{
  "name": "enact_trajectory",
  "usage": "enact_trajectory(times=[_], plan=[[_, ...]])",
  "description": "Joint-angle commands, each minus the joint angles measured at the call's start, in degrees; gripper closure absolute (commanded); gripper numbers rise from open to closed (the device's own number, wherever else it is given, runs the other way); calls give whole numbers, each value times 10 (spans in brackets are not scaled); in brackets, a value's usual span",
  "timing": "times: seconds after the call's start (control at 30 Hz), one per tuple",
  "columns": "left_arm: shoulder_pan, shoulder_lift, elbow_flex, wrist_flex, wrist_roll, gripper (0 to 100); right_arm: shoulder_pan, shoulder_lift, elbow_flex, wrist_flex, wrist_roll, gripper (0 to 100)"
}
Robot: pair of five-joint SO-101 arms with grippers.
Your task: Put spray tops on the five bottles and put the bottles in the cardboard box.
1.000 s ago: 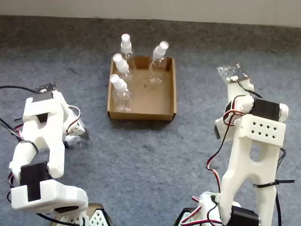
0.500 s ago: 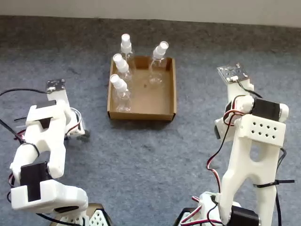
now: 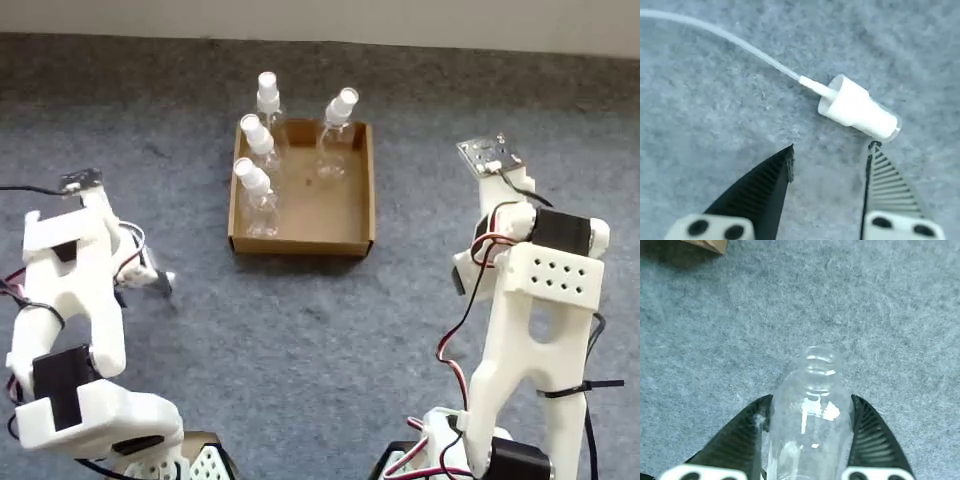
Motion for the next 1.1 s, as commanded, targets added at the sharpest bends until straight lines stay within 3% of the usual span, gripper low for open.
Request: enact_trajectory(times=[0.0,0.17,0.5,0.63,0.83,0.97,1.07], plan=[[-4,-9,-72,65,108,779,-4,-18,-4,-6,4,889],[5,-3,-113,79,214,779,-6,-18,-6,-6,4,889],[69,-2,11,-113,299,780,-5,-18,-6,-4,4,889],[70,-2,65,-188,300,791,-3,-18,-5,-4,6,889],[70,-3,90,-196,297,1000,-3,-18,-5,-4,6,889],[69,-7,90,-193,287,994,-3,-18,-4,-4,6,889],[58,-15,75,-166,234,996,-3,-18,-5,-4,6,889]])
